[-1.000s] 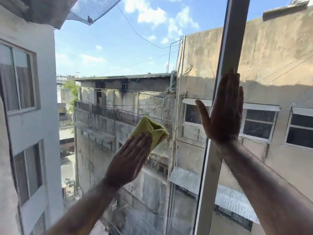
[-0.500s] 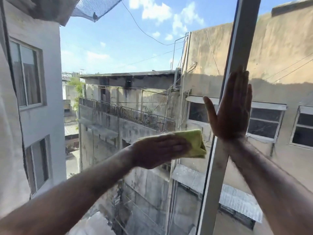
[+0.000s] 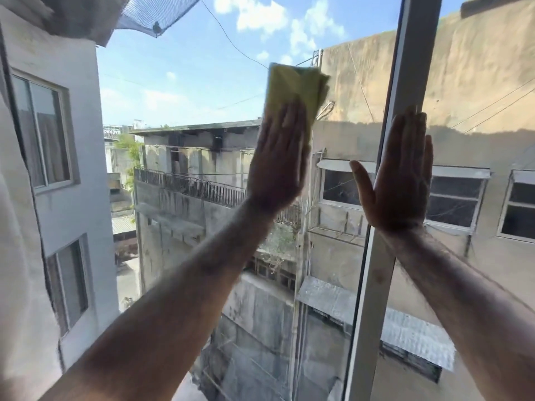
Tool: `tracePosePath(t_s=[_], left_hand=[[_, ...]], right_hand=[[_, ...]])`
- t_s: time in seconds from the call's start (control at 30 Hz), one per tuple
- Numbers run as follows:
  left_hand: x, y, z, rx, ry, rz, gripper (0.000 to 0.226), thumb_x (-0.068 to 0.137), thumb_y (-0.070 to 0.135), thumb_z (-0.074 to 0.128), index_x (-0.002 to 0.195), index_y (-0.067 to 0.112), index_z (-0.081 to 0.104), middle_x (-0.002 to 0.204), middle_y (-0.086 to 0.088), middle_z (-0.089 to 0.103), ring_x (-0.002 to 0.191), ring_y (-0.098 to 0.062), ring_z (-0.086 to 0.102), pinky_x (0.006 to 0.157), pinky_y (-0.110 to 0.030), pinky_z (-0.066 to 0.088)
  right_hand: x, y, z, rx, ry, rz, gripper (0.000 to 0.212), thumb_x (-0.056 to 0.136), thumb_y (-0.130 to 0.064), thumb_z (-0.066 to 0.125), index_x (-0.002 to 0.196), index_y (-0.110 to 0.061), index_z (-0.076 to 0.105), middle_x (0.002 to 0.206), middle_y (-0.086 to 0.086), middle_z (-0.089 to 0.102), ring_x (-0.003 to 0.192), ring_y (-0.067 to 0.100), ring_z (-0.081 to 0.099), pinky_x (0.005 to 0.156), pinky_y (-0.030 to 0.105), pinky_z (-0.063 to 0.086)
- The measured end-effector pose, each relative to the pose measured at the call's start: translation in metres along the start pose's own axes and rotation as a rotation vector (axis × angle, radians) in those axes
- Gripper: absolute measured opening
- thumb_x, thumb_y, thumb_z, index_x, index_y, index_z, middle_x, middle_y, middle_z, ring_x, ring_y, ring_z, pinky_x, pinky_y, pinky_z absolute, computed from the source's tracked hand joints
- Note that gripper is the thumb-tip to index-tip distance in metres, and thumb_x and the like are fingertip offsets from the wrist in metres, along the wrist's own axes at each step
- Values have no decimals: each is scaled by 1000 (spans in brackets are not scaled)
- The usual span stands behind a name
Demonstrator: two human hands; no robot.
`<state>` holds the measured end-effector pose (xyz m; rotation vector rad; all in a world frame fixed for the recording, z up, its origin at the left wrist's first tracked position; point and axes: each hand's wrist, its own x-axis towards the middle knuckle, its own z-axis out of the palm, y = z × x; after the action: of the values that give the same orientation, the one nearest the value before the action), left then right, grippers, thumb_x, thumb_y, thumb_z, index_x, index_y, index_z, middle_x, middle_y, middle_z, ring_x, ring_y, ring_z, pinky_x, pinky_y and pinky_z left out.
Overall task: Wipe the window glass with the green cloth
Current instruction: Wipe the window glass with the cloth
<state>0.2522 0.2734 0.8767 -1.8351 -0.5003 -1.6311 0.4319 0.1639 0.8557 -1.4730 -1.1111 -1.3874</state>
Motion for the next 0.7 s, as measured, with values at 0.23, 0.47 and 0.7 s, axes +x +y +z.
tracePosePath(t_s=[0.23,0.47,0.7], left_hand=[[-131,-43,-29,-19,-258,239,53,109,19,52,156,-3,38,167,-23,33,159,-33,26,126,-56,34],[-26,-88,-41,28,126,-560,54,111,19,30,158,-7,29,166,-27,34,158,-37,29,131,-54,26],[-58,-8,-5,-49,-227,381,52,114,21,38,160,0,29,170,-21,27,161,-32,20,129,-53,28]], right_hand=[[1,1,-1,-12,-6,8,94,103,-69,21,165,1,13,175,22,12,165,33,11,133,51,17],[1,0,-2,0,5,10,95,103,-69,22,164,3,14,174,24,13,164,34,12,133,51,18],[0,0,0,-17,13,5,91,105,-66,21,164,3,16,174,23,15,164,34,14,134,50,17]])
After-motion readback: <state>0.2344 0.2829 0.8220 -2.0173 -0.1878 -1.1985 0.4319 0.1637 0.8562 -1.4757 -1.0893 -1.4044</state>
